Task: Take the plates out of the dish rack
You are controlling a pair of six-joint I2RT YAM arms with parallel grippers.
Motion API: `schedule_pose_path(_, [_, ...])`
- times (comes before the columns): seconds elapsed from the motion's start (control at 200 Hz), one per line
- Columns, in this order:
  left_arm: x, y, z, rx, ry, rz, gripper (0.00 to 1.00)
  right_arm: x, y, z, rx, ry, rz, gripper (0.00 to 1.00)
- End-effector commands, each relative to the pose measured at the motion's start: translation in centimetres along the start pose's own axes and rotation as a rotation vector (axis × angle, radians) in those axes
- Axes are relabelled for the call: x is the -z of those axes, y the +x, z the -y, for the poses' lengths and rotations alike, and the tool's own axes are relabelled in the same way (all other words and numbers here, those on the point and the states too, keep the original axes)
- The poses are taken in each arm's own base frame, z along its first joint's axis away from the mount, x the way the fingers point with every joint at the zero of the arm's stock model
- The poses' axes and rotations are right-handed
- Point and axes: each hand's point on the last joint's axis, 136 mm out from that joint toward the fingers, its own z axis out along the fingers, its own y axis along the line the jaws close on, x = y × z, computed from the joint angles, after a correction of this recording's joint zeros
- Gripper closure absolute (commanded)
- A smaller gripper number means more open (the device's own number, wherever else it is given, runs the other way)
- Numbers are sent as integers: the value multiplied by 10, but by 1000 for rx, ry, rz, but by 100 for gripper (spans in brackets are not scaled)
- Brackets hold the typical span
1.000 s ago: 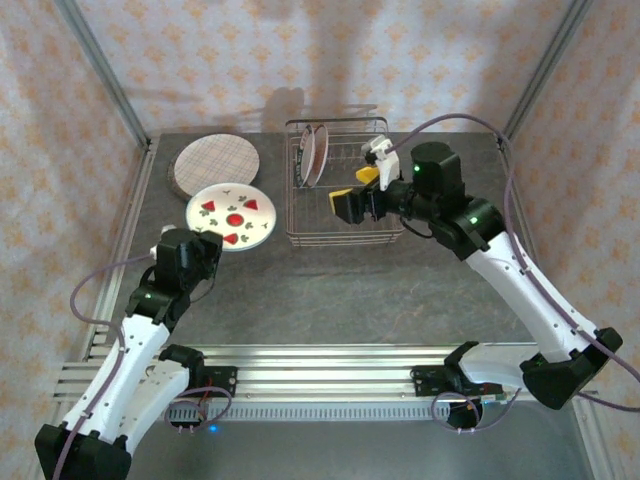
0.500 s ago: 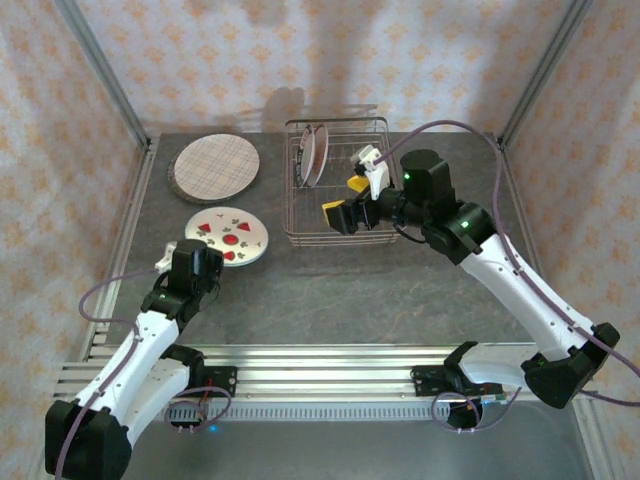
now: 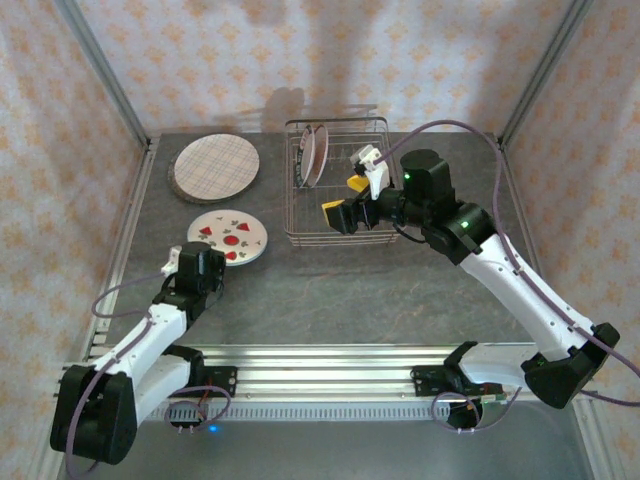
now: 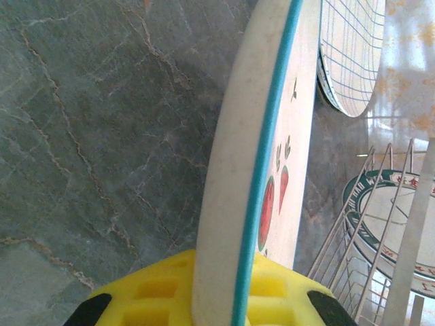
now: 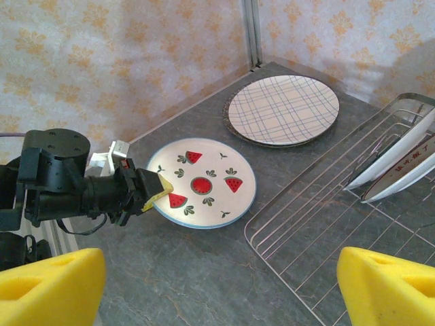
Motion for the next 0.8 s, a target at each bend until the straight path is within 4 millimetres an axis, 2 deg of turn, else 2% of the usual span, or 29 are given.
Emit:
schedule_pose_path(0.0, [1, -7, 49, 54, 194, 16, 100, 2, -7, -6, 20, -23, 32, 12])
schedule_pose_path(0.796, [-24, 7, 32, 76, 175, -44, 100, 4, -7, -6, 4, -20, 27, 12])
